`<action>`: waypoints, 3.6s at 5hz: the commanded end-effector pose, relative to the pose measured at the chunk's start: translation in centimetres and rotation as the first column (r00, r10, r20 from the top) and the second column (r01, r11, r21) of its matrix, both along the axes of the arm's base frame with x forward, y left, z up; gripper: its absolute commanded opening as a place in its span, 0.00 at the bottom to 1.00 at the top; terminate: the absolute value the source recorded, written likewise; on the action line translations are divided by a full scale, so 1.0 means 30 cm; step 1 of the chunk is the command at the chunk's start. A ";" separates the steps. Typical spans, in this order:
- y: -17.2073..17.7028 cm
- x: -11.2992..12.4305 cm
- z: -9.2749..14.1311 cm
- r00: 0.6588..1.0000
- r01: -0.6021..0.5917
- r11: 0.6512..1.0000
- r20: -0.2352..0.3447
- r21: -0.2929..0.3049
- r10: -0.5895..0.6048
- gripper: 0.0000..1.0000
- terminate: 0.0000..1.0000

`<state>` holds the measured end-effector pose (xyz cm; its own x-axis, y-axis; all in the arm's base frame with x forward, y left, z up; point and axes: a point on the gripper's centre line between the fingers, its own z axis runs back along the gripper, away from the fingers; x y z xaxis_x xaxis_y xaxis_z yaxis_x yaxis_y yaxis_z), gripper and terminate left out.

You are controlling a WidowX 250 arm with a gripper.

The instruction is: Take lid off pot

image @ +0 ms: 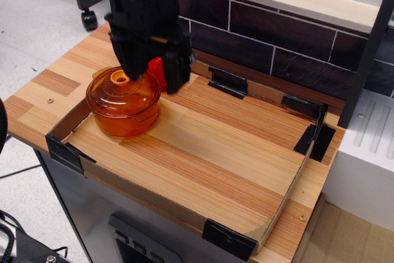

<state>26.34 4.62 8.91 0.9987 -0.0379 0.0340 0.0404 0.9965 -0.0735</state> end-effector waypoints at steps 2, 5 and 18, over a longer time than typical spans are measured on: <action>0.108 0.020 -0.046 0.999 0.033 0.999 0.034 0.025 -0.034 1.00 0.00; 0.158 0.034 -0.066 0.999 0.028 0.999 0.015 0.047 -0.029 1.00 0.00; -0.196 0.044 0.015 1.000 -0.023 0.999 0.000 0.050 0.023 0.00 0.00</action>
